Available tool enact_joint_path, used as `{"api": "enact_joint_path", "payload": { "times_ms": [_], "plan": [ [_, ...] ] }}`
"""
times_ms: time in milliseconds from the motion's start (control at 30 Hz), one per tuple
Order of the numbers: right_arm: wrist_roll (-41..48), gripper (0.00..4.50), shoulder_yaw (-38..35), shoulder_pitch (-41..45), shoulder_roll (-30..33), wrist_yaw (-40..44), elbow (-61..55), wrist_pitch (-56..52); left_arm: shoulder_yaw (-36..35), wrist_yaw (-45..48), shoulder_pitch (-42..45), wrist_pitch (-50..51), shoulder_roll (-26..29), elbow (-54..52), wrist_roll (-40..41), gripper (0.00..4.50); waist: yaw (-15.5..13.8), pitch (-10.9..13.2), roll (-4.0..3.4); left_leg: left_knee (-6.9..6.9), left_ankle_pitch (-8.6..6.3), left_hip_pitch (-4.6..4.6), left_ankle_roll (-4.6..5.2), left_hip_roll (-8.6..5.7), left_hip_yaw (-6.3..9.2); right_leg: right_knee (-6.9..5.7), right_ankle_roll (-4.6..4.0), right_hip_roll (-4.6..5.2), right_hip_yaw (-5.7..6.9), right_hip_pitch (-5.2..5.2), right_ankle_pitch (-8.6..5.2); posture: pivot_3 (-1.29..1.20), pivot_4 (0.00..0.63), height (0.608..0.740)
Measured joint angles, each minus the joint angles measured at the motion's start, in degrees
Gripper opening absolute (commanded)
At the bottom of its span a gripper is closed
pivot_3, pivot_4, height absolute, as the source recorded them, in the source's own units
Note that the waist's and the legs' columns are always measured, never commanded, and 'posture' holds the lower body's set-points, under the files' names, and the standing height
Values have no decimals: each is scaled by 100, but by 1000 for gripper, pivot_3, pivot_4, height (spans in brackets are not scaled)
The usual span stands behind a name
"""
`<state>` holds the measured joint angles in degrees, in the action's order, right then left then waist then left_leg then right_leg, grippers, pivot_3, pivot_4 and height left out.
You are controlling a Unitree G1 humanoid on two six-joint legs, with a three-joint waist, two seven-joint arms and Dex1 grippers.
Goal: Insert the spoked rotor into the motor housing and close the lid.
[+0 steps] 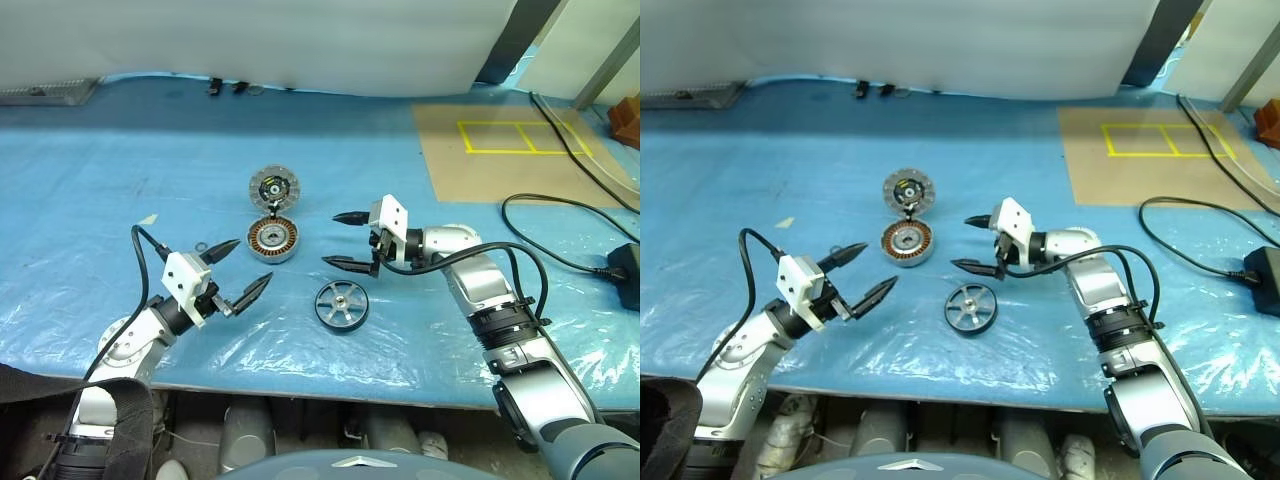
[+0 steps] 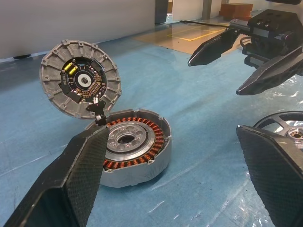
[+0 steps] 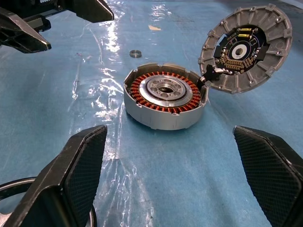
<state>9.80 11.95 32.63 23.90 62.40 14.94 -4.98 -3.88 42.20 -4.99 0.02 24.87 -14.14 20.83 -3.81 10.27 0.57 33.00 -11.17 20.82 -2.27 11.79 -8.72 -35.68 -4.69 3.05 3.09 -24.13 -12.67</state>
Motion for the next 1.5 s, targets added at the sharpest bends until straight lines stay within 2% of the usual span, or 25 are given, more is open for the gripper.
{"api": "enact_joint_path", "payload": {
  "times_ms": [533, 733, 967, 1200, 1367, 1500],
  "plan": [
    [-58, 4471, 0, 16, -7, 28, 20, -28, 0, 1, 22, -1, -1, 11, -55, 4500, 3, 0, 0, 0, 0, 0, 0, 0, 0, 0, 0, 0, 0, 0, 0, 0, 150, 740],
    [-87, 4471, 147, 178, -200, 19, 16, -249, -27, -21, -135, -2, -1, 11, -56, 4500, 27, 0, 0, 0, 0, -2, 0, 1, 0, 0, 0, -1, 0, 0, 0, 0, 150, 740],
    [-217, 4471, 738, 1052, -530, 277, 11, -1002, -103, -153, -599, 0, -66, -29, -51, 4500, 125, 0, 0, 0, -1, -1, -1, 2, 2, -1, 0, 0, 0, 0, 0, 0, 150, 740],
    [-1016, 4471, 1517, 1967, -907, 279, 999, -1351, -153, -451, -1069, -150, -318, -172, -87, 4500, 136, 1, 0, 0, -1, 3, -2, 3, 1, 1, -1, 0, 1, -2, 0, 0, 150, 740],
    [-1263, 4471, 1583, 2681, -1375, 215, 1968, -1428, -176, -663, -1260, -315, -488, -241, -169, 4500, 143, 2, -3, 0, -2, -2, -3, 6, 1, -3, -3, 0, 1, -2, -1, 0, 150, 740],
    [-1430, 4471, 1584, 2915, -1613, 150, 2517, -1207, -177, -782, -1364, -412, -537, -253, -210, 4500, 135, 3, -4, 0, -2, 2, -3, 6, 0, 0, -3, 0, 0, -2, -1, 0, 150, 740]
  ]
}}
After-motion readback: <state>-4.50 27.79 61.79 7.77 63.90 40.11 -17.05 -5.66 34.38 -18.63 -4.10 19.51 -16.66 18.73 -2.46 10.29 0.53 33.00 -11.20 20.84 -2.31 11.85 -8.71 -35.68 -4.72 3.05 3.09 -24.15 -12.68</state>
